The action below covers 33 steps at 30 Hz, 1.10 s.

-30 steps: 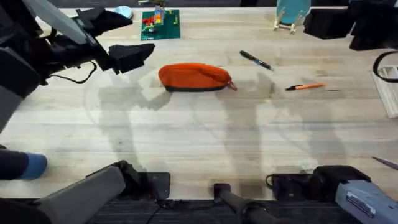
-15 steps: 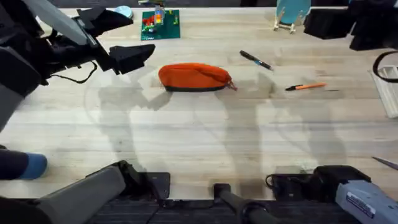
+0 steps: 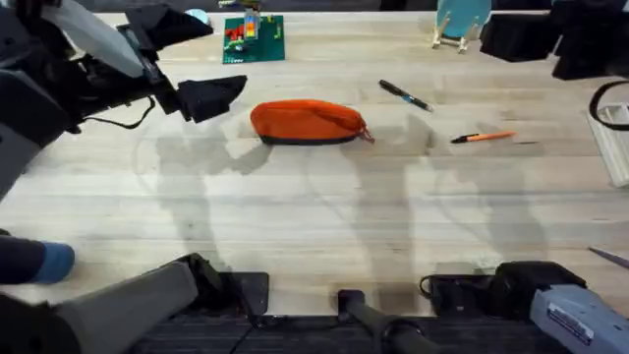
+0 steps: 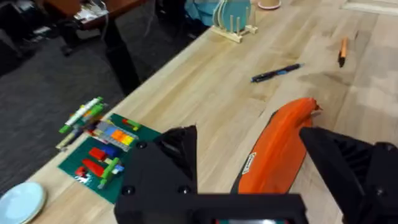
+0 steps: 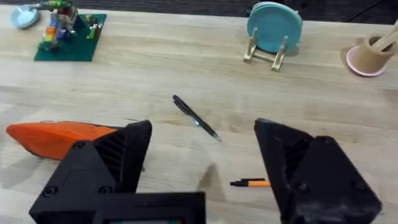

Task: Unzip the bag, pick up the pens from the table one at a time and place them inside, then zip the bag closed.

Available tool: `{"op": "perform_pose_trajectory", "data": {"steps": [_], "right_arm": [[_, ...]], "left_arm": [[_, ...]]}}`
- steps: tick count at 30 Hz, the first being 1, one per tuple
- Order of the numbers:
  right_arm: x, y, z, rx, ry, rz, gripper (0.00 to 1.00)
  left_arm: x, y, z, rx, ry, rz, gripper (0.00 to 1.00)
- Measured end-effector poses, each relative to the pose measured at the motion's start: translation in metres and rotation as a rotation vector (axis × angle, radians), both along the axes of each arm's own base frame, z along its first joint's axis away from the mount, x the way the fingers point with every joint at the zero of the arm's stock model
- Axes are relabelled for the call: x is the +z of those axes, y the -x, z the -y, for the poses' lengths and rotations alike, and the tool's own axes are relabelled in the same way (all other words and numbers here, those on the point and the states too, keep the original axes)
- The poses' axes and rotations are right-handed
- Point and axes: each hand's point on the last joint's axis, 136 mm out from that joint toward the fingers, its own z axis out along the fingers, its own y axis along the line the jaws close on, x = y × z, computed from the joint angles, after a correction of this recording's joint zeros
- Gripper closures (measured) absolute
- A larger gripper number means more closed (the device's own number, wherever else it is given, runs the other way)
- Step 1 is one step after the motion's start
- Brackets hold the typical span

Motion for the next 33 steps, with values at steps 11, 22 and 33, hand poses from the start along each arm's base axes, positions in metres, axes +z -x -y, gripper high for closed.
{"op": "perform_pose_trajectory", "data": {"steps": [11,22,33], "right_arm": [[0.000,0.000,0.000,0.000,0.000,0.000,0.005],[0.000,0.000,0.000,0.000,0.000,0.000,0.005],[0.000,0.000,0.000,0.000,0.000,0.001,0.006]], "left_arm": [[-0.041,-0.009,0.025,-0.106,0.032,-0.090,0.008],[-0.082,-0.016,0.033,-0.130,0.018,-0.179,0.008],[-0.115,-0.015,0.055,-0.203,-0.059,-0.202,0.008]]}}
